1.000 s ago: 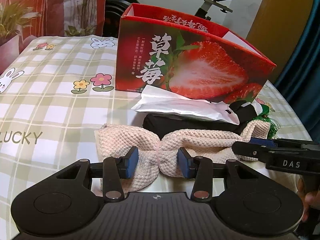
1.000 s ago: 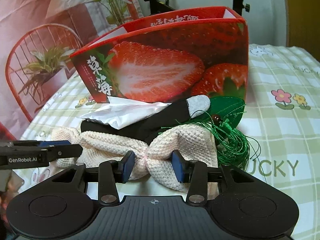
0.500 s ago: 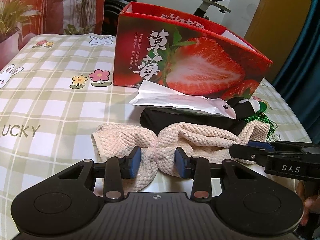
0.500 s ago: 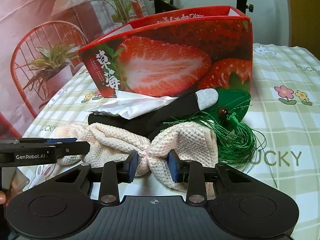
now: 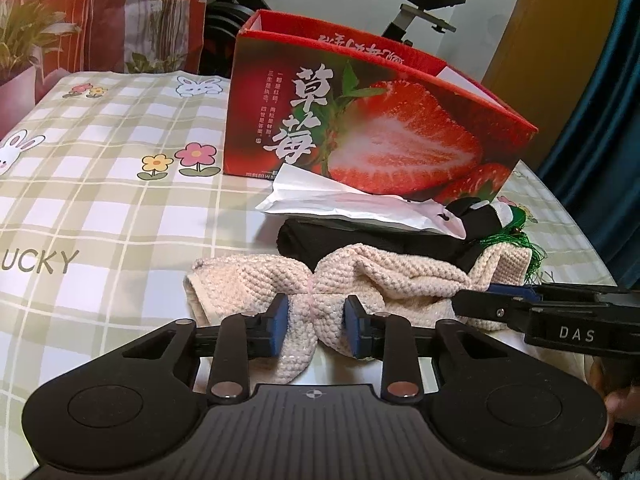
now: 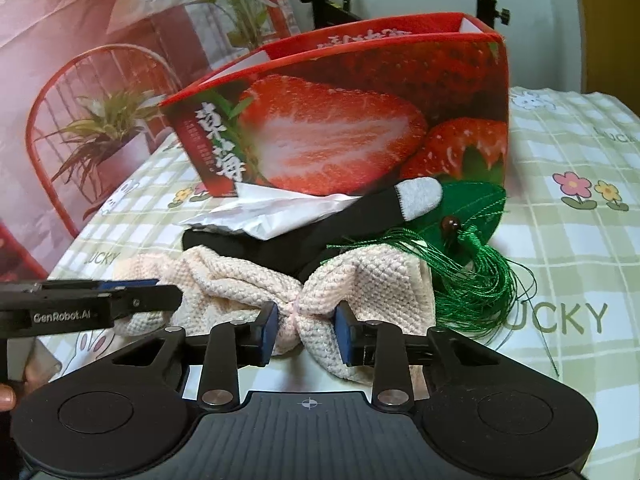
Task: Organize soft objects
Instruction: 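Close the left gripper on the middle of the cream towel, then lift the cream towel with the left gripper and lower it into the box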
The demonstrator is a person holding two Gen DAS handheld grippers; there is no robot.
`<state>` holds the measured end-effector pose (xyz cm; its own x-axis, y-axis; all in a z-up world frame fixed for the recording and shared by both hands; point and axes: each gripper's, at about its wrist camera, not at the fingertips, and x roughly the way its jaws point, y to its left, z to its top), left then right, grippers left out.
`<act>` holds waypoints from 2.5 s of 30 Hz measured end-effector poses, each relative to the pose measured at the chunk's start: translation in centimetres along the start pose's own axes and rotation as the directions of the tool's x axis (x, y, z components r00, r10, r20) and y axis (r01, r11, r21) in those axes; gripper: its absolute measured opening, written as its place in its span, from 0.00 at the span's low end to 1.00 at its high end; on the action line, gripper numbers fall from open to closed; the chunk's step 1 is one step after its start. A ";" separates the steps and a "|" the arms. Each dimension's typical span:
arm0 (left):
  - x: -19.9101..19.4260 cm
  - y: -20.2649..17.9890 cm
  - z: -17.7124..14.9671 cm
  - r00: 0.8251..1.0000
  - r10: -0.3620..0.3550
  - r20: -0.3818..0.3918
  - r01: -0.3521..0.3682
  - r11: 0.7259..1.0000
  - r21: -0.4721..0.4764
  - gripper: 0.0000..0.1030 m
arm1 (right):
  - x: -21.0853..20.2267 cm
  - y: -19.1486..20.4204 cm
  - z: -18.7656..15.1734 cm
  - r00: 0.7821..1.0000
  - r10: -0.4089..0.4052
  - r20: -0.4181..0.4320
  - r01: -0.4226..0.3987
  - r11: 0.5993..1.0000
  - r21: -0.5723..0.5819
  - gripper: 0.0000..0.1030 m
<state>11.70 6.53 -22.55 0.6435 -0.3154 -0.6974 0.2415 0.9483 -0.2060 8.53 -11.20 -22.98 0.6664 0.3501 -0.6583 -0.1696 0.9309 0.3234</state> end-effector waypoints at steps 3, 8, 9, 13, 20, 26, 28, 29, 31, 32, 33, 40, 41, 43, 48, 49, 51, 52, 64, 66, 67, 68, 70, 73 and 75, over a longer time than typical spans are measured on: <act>-0.5 -0.2 0.0 1.000 -0.002 0.022 0.002 1.000 0.009 0.28 | -0.4 0.4 -0.2 1.000 0.010 0.011 -0.009 1.000 -0.026 0.26; -1.8 -0.9 0.1 0.997 -0.008 0.083 0.004 0.999 0.048 0.27 | -1.8 0.4 -0.1 0.998 0.014 0.062 -0.012 0.999 -0.036 0.26; -2.1 -1.1 0.2 0.995 -0.007 0.097 0.002 0.998 0.056 0.27 | -2.1 0.5 0.0 0.997 0.014 0.077 -0.011 0.999 -0.042 0.26; -3.1 -1.5 0.4 0.989 -0.005 0.150 -0.005 0.998 0.068 0.27 | -3.2 1.0 0.3 0.991 0.014 0.132 -0.004 0.997 -0.079 0.26; -4.4 -1.7 0.9 0.978 -0.014 0.208 0.000 0.998 0.069 0.27 | -4.8 1.9 0.9 0.977 0.016 0.213 0.016 0.989 -0.147 0.26; -5.5 -2.7 2.2 0.965 -0.019 0.263 -0.012 0.993 0.116 0.27 | -6.0 2.2 2.0 0.965 0.016 0.261 0.031 0.984 -0.174 0.26; -5.8 -3.0 3.2 0.958 -0.022 0.286 -0.017 0.991 0.132 0.27 | -6.4 2.2 2.6 0.960 0.018 0.280 0.035 0.982 -0.184 0.26; -5.9 -3.1 3.6 0.955 -0.024 0.295 -0.017 0.991 0.135 0.27 | -6.5 2.1 3.1 0.957 0.019 0.289 0.037 0.982 -0.187 0.26; -6.1 -3.5 4.8 0.949 -0.030 0.314 -0.015 0.990 0.139 0.27 | -6.7 1.9 4.2 0.954 0.020 0.300 0.038 0.982 -0.187 0.26; -6.2 -3.7 5.4 0.946 -0.034 0.323 -0.013 0.990 0.141 0.27 | -6.8 1.7 4.8 0.952 0.019 0.306 0.039 0.982 -0.184 0.26; -6.2 -3.8 6.1 0.942 -0.038 0.332 -0.011 0.990 0.143 0.27 | -6.9 1.6 5.4 0.950 0.018 0.311 0.041 0.983 -0.182 0.26; -4.7 -4.2 11.2 0.932 -0.087 0.352 0.038 0.989 0.143 0.25 | -7.0 0.3 10.8 0.936 0.000 0.351 0.072 0.978 -0.194 0.25; -4.2 -4.0 11.9 0.933 -0.089 0.348 0.046 0.990 0.132 0.24 | -6.7 0.0 11.6 0.937 -0.002 0.351 0.075 0.978 -0.194 0.25; -3.2 -3.8 13.2 0.936 -0.085 0.341 0.047 0.992 0.119 0.24 | -6.0 -0.6 13.1 0.939 -0.006 0.343 0.077 0.978 -0.194 0.24; -0.5 -3.7 16.5 0.940 -0.083 0.330 0.046 0.992 0.118 0.22 | -3.5 -2.2 16.4 0.948 -0.027 0.318 0.084 0.982 -0.167 0.24; 0.0 -3.5 16.9 0.942 -0.082 0.325 0.047 0.992 0.113 0.21 | -2.8 -2.6 16.9 0.950 -0.034 0.312 0.086 0.984 -0.157 0.24; 1.3 -3.2 17.9 0.948 -0.074 0.311 0.045 0.994 0.100 0.21 | -1.4 -3.2 17.9 0.954 -0.046 0.295 0.092 0.985 -0.145 0.24; 1.9 -3.0 18.3 0.950 -0.069 0.304 0.043 0.995 0.092 0.21 | -0.7 -3.5 18.4 0.957 -0.051 0.286 0.096 0.985 -0.142 0.24; 9.3 -2.4 20.9 0.989 -0.095 0.111 0.082 0.990 0.116 0.16 | 8.2 -5.3 22.5 0.987 -0.147 0.070 0.156 0.975 -0.157 0.04; 9.7 -2.4 21.0 0.992 -0.086 0.098 0.074 0.990 0.119 0.16 | 8.8 -5.3 22.6 0.987 -0.150 0.054 0.156 0.976 -0.154 0.04; 9.8 -2.3 21.0 0.992 -0.085 0.095 0.074 0.991 0.116 0.16 | 9.0 -5.3 22.6 0.987 -0.152 0.054 0.158 0.975 -0.153 0.04; 9.7 -2.2 21.0 0.992 -0.088 0.094 0.078 0.991 0.112 0.16 | 9.0 -5.3 22.6 0.987 -0.151 0.055 0.157 0.976 -0.151 0.05; 9.4 -2.2 21.0 0.991 -0.092 0.099 0.080 0.990 0.114 0.16 | 8.7 -5.2 22.4 0.987 -0.147 0.061 0.154 0.977 -0.148 0.09; 8.5 -2.6 20.8 0.990 -0.082 0.110 0.067 0.988 0.138 0.19 | 7.4 -4.9 21.8 0.986 -0.144 0.088 0.156 0.977 -0.147 0.14; 7.3 -2.7 20.4 0.989 -0.086 0.123 0.066 0.986 0.156 0.25 | 6.3 -4.9 21.3 0.986 -0.122 0.116 0.138 0.981 -0.136 0.18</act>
<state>30.60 0.91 -13.09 0.7049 -0.3973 -0.5876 0.3935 0.9083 -0.1422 29.04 -15.77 -14.20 0.7617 0.2191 -0.6098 -0.1735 0.9757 0.1338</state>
